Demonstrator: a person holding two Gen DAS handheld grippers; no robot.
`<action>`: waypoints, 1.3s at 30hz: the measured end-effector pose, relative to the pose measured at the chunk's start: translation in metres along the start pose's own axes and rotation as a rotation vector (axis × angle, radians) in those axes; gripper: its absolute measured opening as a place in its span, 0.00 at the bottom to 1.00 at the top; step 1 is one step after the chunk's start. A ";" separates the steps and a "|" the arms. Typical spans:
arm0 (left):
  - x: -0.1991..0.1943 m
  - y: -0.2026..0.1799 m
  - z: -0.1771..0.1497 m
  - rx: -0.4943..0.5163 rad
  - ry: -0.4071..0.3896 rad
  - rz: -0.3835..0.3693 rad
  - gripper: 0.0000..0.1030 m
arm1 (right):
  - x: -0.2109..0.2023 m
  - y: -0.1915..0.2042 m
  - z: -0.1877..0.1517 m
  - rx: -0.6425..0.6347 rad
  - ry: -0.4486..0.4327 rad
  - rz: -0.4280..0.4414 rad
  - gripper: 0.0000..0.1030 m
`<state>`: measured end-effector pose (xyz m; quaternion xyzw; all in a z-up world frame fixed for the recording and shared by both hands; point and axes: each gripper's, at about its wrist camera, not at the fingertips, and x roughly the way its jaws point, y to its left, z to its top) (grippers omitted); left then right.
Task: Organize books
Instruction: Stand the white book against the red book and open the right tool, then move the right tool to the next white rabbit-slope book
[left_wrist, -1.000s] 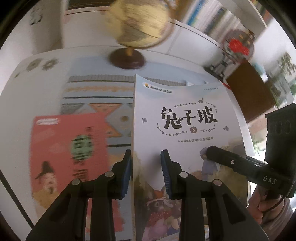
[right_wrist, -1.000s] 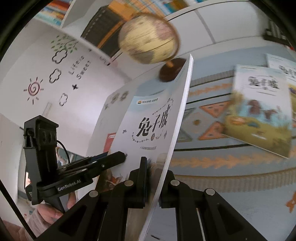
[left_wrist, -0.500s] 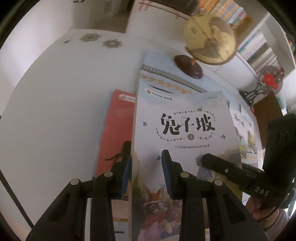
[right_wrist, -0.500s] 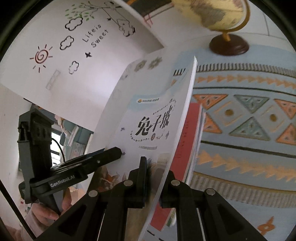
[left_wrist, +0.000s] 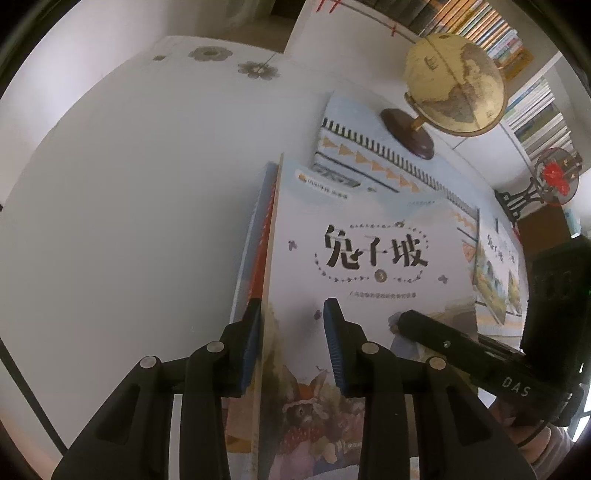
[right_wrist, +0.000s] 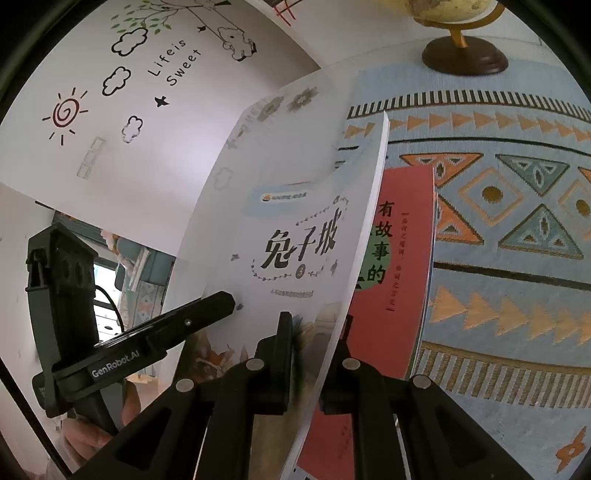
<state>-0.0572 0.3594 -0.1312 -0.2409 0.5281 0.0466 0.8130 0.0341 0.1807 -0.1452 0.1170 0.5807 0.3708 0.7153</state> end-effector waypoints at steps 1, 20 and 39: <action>0.001 0.001 -0.001 -0.006 0.000 0.000 0.28 | 0.000 -0.001 -0.002 -0.001 -0.006 -0.002 0.11; -0.033 0.006 0.004 -0.056 -0.082 0.146 0.43 | -0.032 -0.032 -0.019 0.095 0.006 -0.083 0.30; 0.045 -0.243 0.010 0.374 0.023 -0.025 0.68 | -0.239 -0.222 -0.084 0.426 -0.314 -0.221 0.34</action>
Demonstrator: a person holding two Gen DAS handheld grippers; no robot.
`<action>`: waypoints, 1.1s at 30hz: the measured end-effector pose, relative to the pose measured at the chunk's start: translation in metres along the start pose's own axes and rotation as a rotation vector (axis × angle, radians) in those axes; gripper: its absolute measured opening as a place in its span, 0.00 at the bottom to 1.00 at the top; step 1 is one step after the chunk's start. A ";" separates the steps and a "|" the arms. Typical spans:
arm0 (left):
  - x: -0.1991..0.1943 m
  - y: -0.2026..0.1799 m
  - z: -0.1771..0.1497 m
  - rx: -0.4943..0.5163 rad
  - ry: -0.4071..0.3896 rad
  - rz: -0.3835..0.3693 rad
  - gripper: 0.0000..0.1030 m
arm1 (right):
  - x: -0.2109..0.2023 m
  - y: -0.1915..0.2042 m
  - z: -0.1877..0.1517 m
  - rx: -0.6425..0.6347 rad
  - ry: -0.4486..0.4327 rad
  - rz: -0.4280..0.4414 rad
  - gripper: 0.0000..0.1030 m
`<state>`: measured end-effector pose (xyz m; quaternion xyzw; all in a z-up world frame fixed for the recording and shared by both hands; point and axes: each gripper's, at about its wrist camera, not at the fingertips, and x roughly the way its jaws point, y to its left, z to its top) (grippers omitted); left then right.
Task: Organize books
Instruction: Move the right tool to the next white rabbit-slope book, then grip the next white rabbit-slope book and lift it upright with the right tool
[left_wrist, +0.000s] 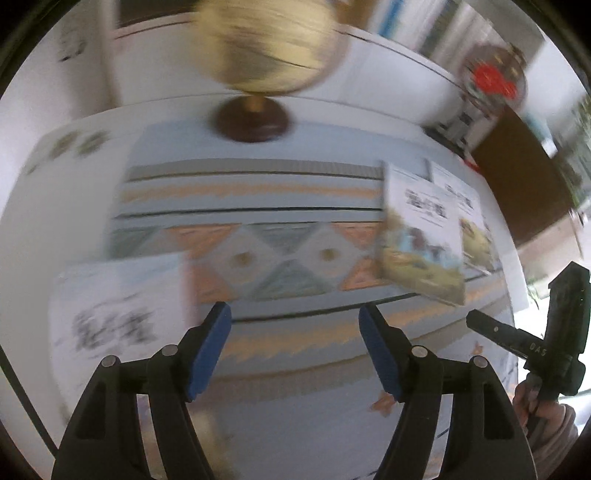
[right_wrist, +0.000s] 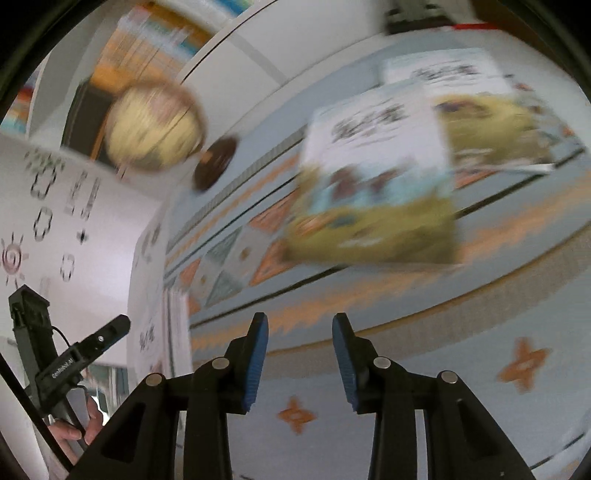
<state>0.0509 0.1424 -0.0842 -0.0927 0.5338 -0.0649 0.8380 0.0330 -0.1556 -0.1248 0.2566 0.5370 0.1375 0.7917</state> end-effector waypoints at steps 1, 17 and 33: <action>0.008 -0.012 0.006 0.020 0.005 -0.006 0.68 | -0.006 -0.006 0.003 0.001 -0.020 -0.008 0.34; 0.156 -0.111 0.070 0.189 0.162 0.011 0.68 | 0.021 -0.093 0.078 0.016 -0.042 0.006 0.42; 0.181 -0.153 0.078 0.263 0.202 -0.077 0.70 | 0.022 -0.124 0.083 0.134 -0.164 0.194 0.45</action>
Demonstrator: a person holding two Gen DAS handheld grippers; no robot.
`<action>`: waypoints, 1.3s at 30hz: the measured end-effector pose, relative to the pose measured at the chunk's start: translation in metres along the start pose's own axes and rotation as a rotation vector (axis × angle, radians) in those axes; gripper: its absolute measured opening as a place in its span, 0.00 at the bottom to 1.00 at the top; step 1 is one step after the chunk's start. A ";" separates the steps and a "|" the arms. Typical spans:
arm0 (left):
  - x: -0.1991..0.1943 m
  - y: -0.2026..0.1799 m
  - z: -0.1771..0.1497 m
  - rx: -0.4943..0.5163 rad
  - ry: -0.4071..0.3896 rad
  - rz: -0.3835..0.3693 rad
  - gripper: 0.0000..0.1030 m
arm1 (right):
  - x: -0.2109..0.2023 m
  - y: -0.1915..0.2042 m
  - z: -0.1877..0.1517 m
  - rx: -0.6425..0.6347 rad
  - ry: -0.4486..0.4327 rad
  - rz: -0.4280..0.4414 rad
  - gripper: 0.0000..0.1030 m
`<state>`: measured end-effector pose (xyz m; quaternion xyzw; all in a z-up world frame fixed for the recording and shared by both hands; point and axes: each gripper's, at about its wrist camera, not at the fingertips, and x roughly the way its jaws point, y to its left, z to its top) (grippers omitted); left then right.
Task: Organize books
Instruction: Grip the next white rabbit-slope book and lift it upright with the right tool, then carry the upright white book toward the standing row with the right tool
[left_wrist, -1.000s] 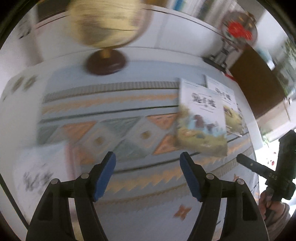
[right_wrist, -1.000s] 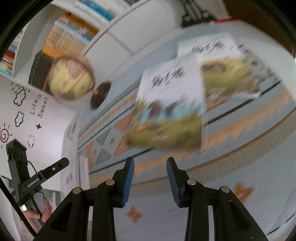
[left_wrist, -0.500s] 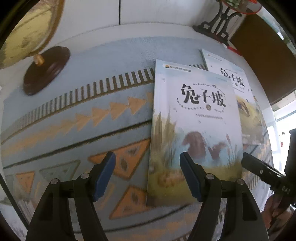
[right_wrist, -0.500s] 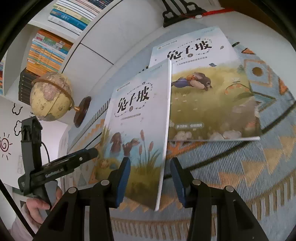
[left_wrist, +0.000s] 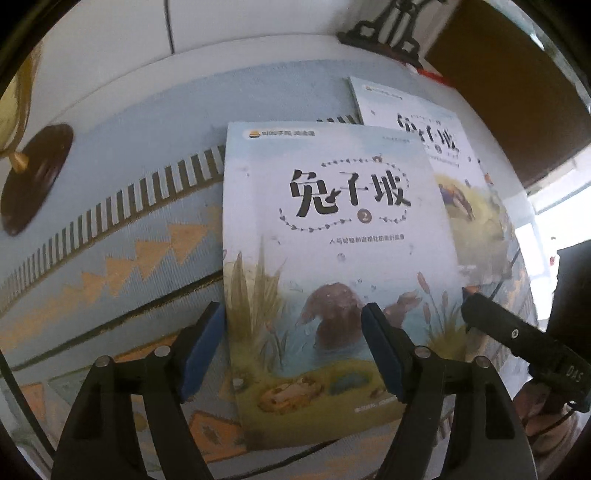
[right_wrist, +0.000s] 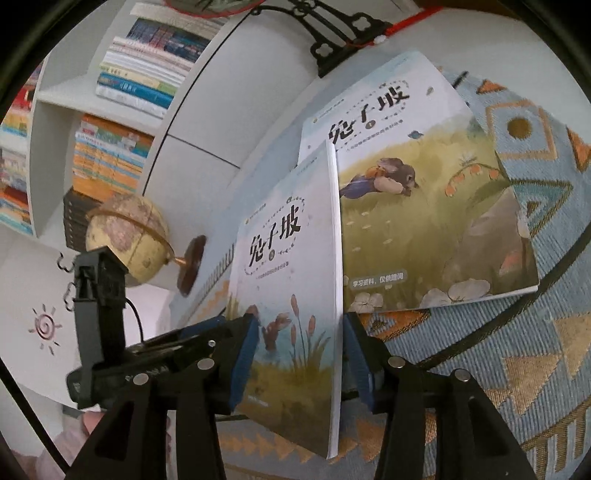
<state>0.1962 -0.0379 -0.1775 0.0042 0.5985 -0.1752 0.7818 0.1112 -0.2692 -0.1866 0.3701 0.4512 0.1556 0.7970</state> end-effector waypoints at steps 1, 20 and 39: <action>0.002 0.000 0.002 -0.010 0.000 -0.010 0.70 | 0.001 0.000 0.002 0.011 0.006 0.010 0.46; -0.031 0.003 0.013 -0.178 -0.081 -0.331 0.70 | 0.002 -0.014 0.000 0.143 0.077 0.029 0.05; 0.008 0.024 0.026 -0.104 0.100 -0.432 0.70 | 0.000 -0.028 0.000 0.145 0.113 0.093 0.02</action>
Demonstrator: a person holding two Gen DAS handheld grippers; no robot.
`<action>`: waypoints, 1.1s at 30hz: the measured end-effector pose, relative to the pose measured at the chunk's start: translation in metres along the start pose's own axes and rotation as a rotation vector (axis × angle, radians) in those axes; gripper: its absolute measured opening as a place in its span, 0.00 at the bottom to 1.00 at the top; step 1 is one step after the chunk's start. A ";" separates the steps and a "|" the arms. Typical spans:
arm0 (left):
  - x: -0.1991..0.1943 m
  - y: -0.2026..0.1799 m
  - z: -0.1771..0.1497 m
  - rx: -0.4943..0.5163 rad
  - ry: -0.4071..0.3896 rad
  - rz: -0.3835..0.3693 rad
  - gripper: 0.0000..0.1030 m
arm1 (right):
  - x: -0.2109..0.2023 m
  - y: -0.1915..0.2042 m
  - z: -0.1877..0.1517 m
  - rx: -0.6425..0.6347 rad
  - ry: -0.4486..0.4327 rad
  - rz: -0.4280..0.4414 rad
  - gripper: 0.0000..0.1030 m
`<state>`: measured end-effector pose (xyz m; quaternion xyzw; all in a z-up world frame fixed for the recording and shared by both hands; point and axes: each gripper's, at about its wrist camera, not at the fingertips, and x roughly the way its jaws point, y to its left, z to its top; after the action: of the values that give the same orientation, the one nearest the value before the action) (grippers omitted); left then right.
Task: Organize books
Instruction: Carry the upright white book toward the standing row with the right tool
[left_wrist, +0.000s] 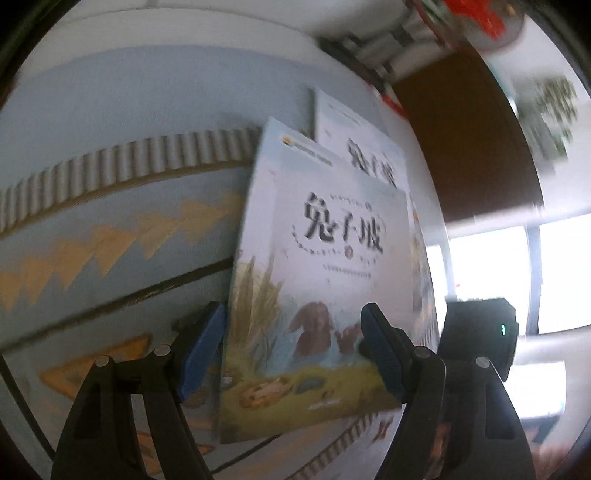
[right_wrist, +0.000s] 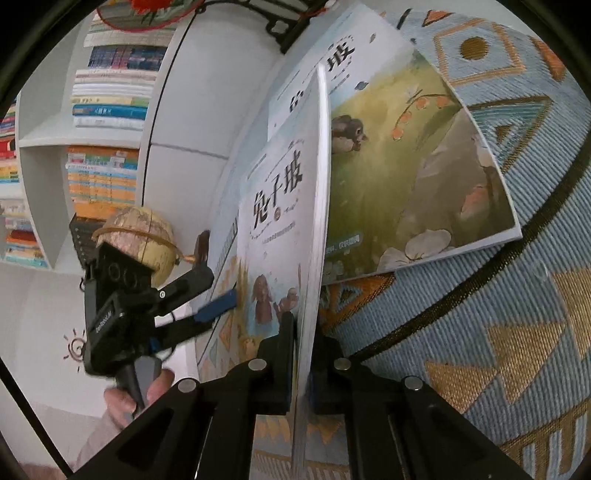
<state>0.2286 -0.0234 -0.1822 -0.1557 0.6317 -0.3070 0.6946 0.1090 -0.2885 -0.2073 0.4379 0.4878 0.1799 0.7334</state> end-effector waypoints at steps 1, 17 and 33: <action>0.000 0.002 0.004 0.012 0.040 -0.032 0.70 | 0.000 -0.001 0.001 -0.008 0.010 0.005 0.02; 0.005 -0.027 -0.004 0.162 0.106 0.111 0.53 | 0.005 0.006 0.001 -0.068 0.062 -0.009 0.03; -0.026 -0.078 -0.030 0.322 -0.057 0.239 0.46 | -0.015 0.058 -0.012 -0.240 -0.017 -0.200 0.08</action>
<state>0.1811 -0.0616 -0.1194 0.0247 0.5684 -0.3148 0.7597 0.1007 -0.2617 -0.1534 0.2977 0.4978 0.1593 0.7989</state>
